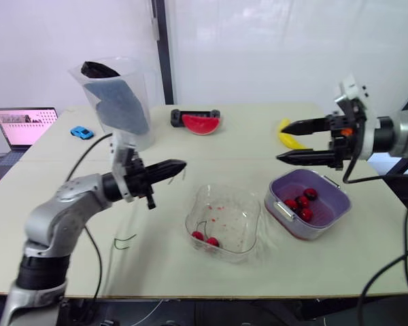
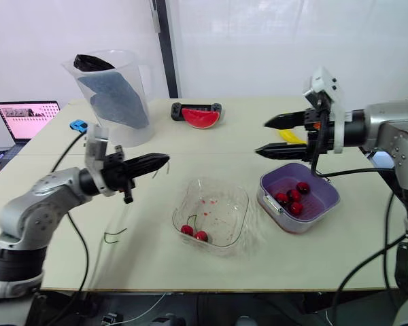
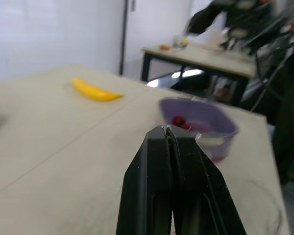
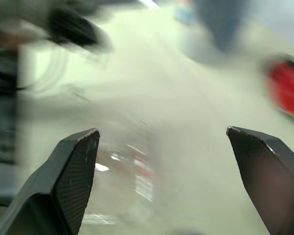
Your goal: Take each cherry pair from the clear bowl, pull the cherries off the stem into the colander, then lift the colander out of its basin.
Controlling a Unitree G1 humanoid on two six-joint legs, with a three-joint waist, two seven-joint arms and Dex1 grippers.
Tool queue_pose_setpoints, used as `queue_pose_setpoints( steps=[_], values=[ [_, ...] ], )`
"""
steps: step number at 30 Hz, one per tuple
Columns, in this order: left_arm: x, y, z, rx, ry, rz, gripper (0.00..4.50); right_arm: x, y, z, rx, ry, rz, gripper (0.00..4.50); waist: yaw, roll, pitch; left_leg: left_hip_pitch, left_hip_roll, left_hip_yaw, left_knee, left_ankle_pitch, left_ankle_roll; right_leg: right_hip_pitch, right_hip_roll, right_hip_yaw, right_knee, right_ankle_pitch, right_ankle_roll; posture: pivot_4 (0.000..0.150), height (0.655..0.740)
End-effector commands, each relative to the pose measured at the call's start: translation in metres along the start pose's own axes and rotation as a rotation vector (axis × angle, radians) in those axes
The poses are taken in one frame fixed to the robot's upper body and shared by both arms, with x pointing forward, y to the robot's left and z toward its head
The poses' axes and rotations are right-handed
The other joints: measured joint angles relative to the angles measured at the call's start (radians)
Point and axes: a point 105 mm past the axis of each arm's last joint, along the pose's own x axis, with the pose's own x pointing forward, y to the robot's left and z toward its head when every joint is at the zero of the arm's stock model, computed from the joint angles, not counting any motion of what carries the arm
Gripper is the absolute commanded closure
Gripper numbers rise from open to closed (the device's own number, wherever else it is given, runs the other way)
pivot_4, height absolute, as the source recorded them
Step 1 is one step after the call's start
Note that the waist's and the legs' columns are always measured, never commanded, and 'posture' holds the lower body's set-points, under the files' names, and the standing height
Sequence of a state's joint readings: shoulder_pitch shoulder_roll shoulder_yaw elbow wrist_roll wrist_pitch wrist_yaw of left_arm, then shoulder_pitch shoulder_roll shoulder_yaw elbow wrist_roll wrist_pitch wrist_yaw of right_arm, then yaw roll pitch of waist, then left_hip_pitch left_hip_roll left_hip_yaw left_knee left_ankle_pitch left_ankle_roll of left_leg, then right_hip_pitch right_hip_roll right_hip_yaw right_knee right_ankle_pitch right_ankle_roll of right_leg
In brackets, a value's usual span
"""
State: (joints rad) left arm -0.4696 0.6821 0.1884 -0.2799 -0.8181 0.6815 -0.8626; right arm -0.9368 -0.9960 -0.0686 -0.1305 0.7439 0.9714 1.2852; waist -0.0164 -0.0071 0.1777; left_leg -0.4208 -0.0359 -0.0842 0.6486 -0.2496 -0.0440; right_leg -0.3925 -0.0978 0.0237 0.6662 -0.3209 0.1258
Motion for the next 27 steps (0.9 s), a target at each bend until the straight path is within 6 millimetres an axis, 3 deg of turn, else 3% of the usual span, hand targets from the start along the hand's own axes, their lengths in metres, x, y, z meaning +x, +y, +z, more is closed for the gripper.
queue_pose_setpoints(
  steps=[1,4,8,10,17,21,24,27],
  values=[
    [-0.029,-0.001,0.01,0.041,0.056,0.045,4.5,0.014,0.025,0.017,-0.046,-0.065,0.147,0.06,0.0,0.0,0.0,0.0,0.0,0.0,0.0,0.0,0.0,0.0,0.0,0.0,0.0,0.0,0.0,0.15,0.74],
    [-0.065,0.007,-0.006,-0.018,0.174,0.155,4.5,0.028,0.027,0.014,-0.037,-0.089,0.19,0.06,-0.003,0.0,0.0,0.0,0.0,0.0,0.0,0.0,0.0,-0.001,0.0,0.0,0.0,0.0,0.0,0.15,0.74],
    [-0.089,0.005,-0.034,-0.113,0.278,0.23,4.5,0.036,0.027,0.011,-0.031,-0.099,0.205,0.06,0.002,0.0,0.0,0.0,0.001,0.0,-0.001,0.0,0.0,-0.001,0.0,0.0,0.001,0.0,0.0,0.15,0.74],
    [-0.105,0.003,-0.062,-0.197,0.327,0.288,4.5,0.042,0.027,0.006,-0.029,-0.093,0.213,0.06,0.002,0.0,0.0,0.0,0.001,0.0,-0.001,0.0,0.0,-0.001,-0.001,0.0,0.001,0.0,0.0,0.15,0.74],
    [-0.128,0.006,-0.108,-0.366,0.423,0.405,4.5,0.048,0.028,0.003,-0.023,-0.081,0.199,0.06,0.003,0.0,0.0,0.0,0.001,0.0,-0.001,0.0,0.0,-0.001,-0.001,0.0,0.001,0.0,0.0,0.15,0.74],
    [-0.134,0.016,-0.117,-0.397,0.432,0.46,4.5,0.049,0.022,0.002,0.023,-0.084,0.161,0.06,0.001,0.0,0.0,0.001,0.001,0.0,-0.001,0.0,0.0,-0.001,-0.001,0.001,0.001,0.0,0.0,0.15,0.74],
    [-0.136,0.018,-0.119,-0.399,0.437,0.465,3.56,0.05,0.023,0.001,0.033,-0.08,0.157,0.0,0.001,0.0,0.0,0.0,0.001,0.0,-0.001,0.0,0.0,-0.002,-0.001,0.001,0.001,0.0,0.0,0.15,0.74],
    [-0.136,0.021,-0.113,-0.364,0.428,0.459,2.06,0.049,0.023,0.0,0.055,-0.079,0.145,0.0,0.001,0.0,0.0,0.0,0.001,0.0,-0.002,0.0,0.0,-0.002,-0.001,0.001,0.001,0.0,0.0,0.15,0.74]
  ],
)
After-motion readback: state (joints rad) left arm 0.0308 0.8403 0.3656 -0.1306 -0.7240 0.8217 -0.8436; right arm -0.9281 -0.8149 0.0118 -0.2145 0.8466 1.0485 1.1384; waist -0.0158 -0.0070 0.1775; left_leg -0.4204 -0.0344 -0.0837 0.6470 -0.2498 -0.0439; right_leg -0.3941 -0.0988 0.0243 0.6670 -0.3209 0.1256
